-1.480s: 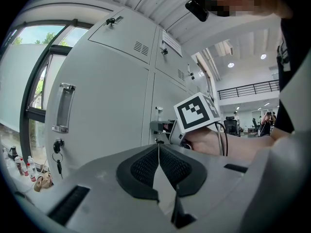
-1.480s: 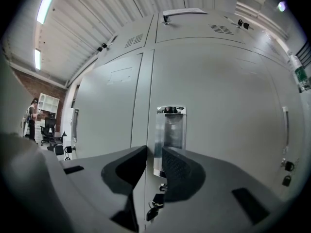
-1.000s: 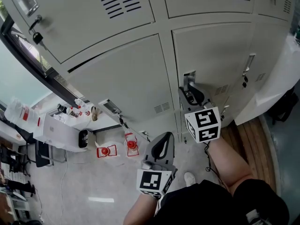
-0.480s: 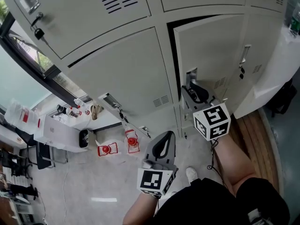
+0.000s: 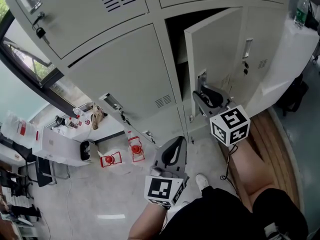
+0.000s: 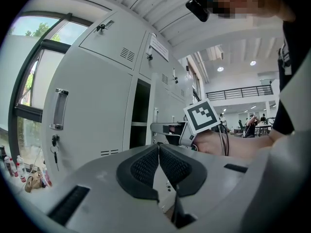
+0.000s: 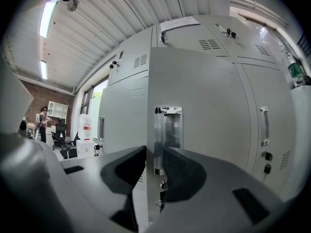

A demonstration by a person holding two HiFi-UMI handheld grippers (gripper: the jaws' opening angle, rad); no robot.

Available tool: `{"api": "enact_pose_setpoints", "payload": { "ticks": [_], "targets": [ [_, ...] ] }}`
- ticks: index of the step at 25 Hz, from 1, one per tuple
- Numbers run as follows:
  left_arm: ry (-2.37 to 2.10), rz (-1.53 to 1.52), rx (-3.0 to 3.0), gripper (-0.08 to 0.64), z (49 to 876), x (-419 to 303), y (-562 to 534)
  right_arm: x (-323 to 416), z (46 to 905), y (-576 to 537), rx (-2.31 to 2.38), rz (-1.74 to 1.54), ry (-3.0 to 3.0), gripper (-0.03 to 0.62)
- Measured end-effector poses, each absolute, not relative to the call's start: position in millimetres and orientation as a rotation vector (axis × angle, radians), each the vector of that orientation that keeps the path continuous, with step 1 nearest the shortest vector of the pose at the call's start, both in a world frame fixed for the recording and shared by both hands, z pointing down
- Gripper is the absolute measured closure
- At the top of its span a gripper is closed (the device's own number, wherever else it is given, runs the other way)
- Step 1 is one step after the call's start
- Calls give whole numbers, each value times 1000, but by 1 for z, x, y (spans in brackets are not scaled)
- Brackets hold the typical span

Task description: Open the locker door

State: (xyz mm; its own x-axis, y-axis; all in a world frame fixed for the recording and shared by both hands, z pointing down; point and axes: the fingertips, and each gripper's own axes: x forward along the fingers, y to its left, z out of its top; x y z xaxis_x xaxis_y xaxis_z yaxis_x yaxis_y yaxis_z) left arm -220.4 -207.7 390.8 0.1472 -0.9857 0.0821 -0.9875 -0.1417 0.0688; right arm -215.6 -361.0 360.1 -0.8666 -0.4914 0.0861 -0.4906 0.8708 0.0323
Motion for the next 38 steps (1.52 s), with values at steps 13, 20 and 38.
{"api": "enact_pose_setpoints", "payload": {
  "ticks": [13, 20, 38],
  "targets": [
    [-1894, -22, 2419, 540, 377, -171, -200, -154, 361, -339, 699, 5, -2965, 422],
    [-1843, -20, 2472, 540, 373, -145, -197, -116, 361, -334, 643, -12, -2982, 411],
    [-1679, -23, 2590, 540, 370, -78, -221, -30, 361, -353, 766, -27, -2922, 397]
  ]
}}
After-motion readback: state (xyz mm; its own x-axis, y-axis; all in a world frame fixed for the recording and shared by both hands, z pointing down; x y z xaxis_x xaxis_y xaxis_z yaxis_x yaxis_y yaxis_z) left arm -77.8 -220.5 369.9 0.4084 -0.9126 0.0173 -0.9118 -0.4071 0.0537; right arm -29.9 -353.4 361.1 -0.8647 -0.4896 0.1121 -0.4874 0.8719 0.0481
